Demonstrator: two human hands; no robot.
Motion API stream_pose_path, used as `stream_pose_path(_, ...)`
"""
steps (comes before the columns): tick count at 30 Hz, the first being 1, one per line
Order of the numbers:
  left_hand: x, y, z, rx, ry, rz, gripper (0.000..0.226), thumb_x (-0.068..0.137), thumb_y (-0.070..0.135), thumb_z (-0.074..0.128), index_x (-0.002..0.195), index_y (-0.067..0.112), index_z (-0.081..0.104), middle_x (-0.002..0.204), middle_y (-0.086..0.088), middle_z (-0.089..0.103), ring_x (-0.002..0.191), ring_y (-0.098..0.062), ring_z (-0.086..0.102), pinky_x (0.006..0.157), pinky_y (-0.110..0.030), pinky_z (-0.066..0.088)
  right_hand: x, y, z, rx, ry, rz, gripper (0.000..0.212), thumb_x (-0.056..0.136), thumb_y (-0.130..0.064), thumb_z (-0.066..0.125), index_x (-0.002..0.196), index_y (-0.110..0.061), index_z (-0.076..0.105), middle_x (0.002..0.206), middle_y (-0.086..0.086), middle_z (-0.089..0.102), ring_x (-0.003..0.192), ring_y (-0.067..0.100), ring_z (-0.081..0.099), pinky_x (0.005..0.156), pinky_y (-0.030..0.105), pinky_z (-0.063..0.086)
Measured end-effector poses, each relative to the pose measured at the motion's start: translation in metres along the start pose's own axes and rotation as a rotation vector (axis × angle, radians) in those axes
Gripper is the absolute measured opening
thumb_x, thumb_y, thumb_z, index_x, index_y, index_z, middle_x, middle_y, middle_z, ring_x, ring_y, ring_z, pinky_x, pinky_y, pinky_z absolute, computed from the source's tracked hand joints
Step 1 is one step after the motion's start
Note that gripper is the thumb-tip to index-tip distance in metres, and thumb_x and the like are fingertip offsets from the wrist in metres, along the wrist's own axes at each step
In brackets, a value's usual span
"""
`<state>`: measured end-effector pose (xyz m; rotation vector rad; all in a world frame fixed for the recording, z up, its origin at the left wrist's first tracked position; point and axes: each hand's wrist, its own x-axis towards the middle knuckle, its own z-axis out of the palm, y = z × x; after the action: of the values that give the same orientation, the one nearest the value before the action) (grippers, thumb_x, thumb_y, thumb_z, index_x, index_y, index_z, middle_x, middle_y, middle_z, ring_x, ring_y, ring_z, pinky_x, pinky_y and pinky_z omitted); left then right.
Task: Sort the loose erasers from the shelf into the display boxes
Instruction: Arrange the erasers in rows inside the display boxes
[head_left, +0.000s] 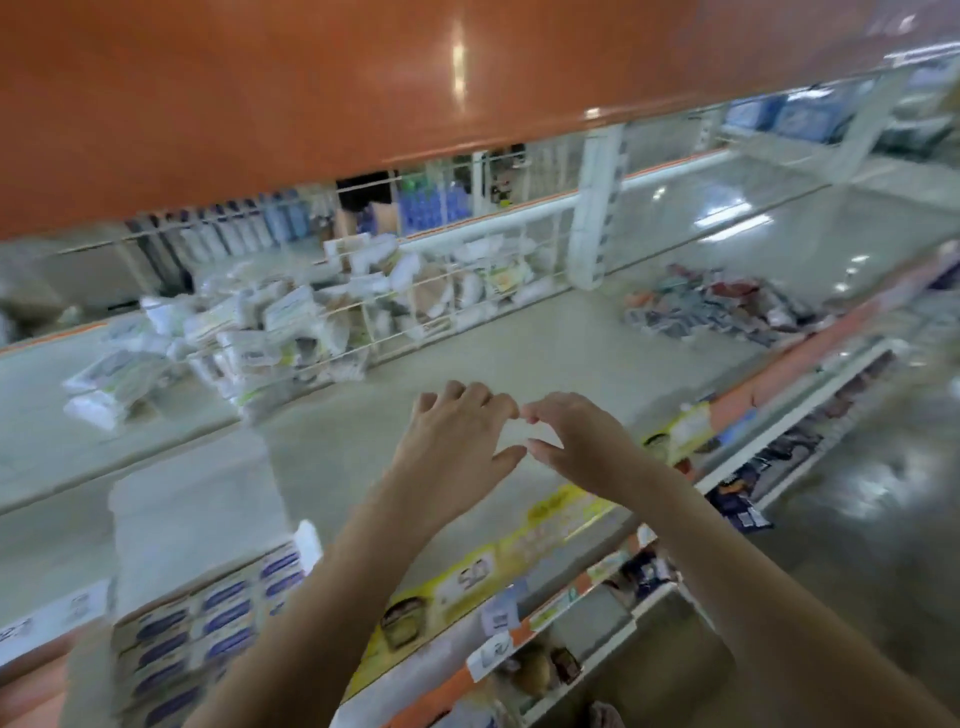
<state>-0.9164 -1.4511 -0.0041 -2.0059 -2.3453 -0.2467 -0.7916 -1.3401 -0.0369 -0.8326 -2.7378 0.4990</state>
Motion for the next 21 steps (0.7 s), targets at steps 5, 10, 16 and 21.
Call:
stream_pose_path(5,0.072,0.055,0.026,-0.022,-0.130,0.062,0.041,0.092,0.046,0.045,0.129,0.028,0.044,0.129,0.002,0.047,0.123,-0.020,0.037,0.098,-0.036,0.029,-0.004,0.086,-0.033,-0.072,-0.031,0.109,0.040,0.094,-0.028,0.052,0.132,-0.017,0.049,0.128,0.004,0.052,0.122,0.020,0.042,0.099,0.025,0.028)
stream_pose_path(10,0.139,0.095,0.055,-0.031,-0.169,0.052,0.038,0.094,0.041,0.045,0.129,0.025,0.045,0.129,0.000,0.048,0.121,-0.022,0.040,0.097,-0.037,0.031,0.001,0.166,-0.057,-0.075,-0.038,0.231,0.039,0.096,-0.024,0.048,0.134,-0.014,0.046,0.135,0.006,0.047,0.127,0.022,0.038,0.103,0.028,0.029)
stream_pose_path(16,0.220,0.122,0.085,-0.045,-0.141,0.000,0.033,0.095,0.029,0.044,0.128,0.024,0.046,0.129,-0.001,0.049,0.120,-0.022,0.042,0.095,-0.036,0.034,0.036,0.235,-0.069,-0.086,0.027,0.340,0.037,0.094,-0.021,0.049,0.129,-0.010,0.048,0.134,0.010,0.045,0.125,0.024,0.039,0.102,0.030,0.031)
stream_pose_path(21,0.274,0.126,0.099,0.065,-0.095,-0.057,0.034,0.093,0.013,0.044,0.126,0.020,0.048,0.127,-0.004,0.051,0.117,-0.024,0.045,0.093,-0.037,0.038,0.063,0.264,-0.067,-0.062,-0.003,0.422,0.038,0.093,-0.025,0.049,0.125,-0.003,0.046,0.130,0.015,0.044,0.124,0.028,0.040,0.101,0.032,0.031)
